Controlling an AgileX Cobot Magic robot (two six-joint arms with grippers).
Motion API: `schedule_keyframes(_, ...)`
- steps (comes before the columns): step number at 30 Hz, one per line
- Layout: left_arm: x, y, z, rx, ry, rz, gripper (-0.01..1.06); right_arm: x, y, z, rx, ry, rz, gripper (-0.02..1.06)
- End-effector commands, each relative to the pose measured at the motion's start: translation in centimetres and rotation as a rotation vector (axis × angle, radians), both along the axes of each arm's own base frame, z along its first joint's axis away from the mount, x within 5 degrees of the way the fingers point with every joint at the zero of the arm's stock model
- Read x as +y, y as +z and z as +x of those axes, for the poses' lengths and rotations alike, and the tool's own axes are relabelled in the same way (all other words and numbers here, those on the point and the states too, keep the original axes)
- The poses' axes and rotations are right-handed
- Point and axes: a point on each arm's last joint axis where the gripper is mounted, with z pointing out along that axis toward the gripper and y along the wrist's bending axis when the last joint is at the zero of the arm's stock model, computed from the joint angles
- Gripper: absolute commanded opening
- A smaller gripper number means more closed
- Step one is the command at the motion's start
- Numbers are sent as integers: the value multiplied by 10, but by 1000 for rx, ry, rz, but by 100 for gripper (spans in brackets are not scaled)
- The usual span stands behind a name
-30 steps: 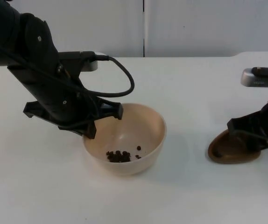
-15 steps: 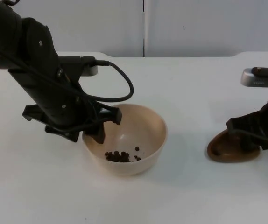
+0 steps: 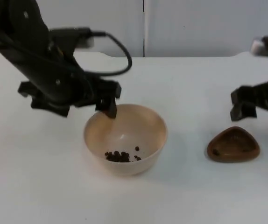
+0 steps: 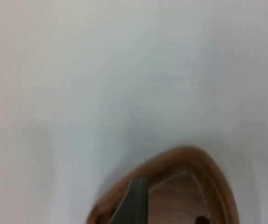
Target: Pick up the bowl with the left hand and pour the coffee beans from the cup into the bowl with the right hand.
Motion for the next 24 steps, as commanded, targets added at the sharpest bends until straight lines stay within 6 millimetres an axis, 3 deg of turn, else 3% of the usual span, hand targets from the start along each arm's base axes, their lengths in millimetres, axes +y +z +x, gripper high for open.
schedule_keyframes(1,2,23,-3,-58,-2,-21,88,-3,24,-3,-47,15,1,79)
schedule_keyframes(3,2,31,-4,-79,-2,-30,88,-4,33,-6,-62,22,1,79)
schedule_keyframes(7,7,72,-15,-173,-8,-67,88,-7,72,-18,-137,48,7,79)
schedule_keyframes(8,7,72,-15,-173,-8,-67,88,-7,72,-18,-137,48,7,79)
schedule_keyframes(13,14,119,-33,-295,-14,-113,88,-9,129,-47,-284,145,-6,79)
schedule_keyframes(18,20,148,-50,-356,-24,-138,88,-4,159,-70,-370,192,24,79)
schedule_keyframes(24,27,169,-68,-395,-66,-135,88,1,187,-95,-469,246,66,79)
